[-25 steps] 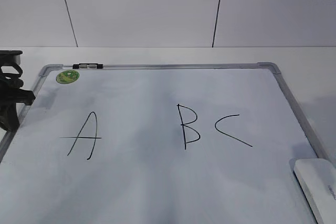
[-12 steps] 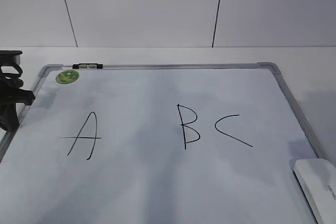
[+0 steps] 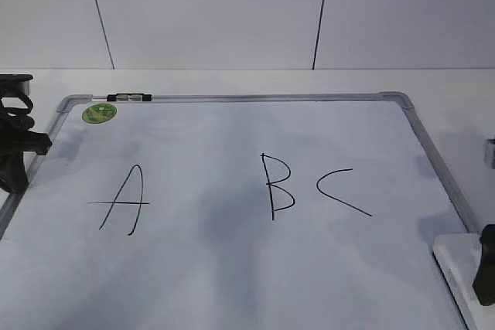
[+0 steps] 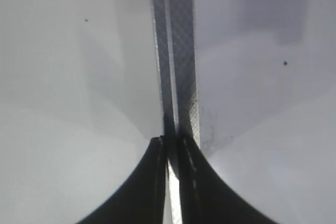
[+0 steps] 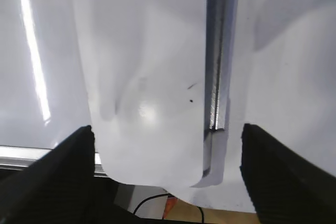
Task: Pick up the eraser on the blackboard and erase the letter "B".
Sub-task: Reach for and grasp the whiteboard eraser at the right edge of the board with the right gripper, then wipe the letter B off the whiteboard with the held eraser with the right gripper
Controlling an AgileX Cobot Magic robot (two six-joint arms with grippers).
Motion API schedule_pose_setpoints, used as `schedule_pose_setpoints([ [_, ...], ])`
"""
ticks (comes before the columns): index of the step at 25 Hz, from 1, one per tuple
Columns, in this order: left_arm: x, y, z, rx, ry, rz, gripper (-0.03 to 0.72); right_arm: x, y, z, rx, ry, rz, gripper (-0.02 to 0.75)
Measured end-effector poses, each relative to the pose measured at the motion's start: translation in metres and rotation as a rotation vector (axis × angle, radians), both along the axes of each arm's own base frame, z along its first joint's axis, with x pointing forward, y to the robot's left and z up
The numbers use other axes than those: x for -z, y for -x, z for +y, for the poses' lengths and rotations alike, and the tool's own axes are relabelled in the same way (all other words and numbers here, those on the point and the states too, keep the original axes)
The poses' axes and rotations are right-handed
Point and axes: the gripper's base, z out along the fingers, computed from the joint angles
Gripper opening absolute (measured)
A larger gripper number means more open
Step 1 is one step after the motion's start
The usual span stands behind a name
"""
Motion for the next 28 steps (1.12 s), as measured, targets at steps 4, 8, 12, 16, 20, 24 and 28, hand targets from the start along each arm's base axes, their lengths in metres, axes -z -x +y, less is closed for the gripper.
schedule_pose_setpoints([
  [4,0.000,0.000,0.000,-0.001,0.001,0.002,0.020,0.008,-0.007,0.003,0.006,-0.024,0.037,0.679],
  [8,0.000,0.000,0.001,-0.003,0.001,0.002,0.020,0.008,-0.016,0.004,-0.003,-0.029,0.018,0.679],
  [12,0.000,0.000,0.001,-0.003,0.002,0.002,0.020,0.015,-0.021,0.005,0.000,-0.037,0.030,0.679],
  [16,0.000,0.000,0.000,-0.004,0.003,0.002,0.020,0.020,-0.023,0.008,0.002,-0.062,0.052,0.679],
  [20,0.000,0.000,0.000,-0.004,0.003,0.002,0.020,0.021,-0.024,0.008,0.002,-0.067,0.056,0.679],
  [24,0.000,0.000,0.000,-0.004,0.003,0.005,0.020,0.021,-0.024,0.008,0.000,-0.066,0.053,0.679],
  [28,0.000,0.000,0.000,-0.004,0.003,0.006,0.020,0.021,-0.025,0.008,0.002,-0.067,0.043,0.679],
])
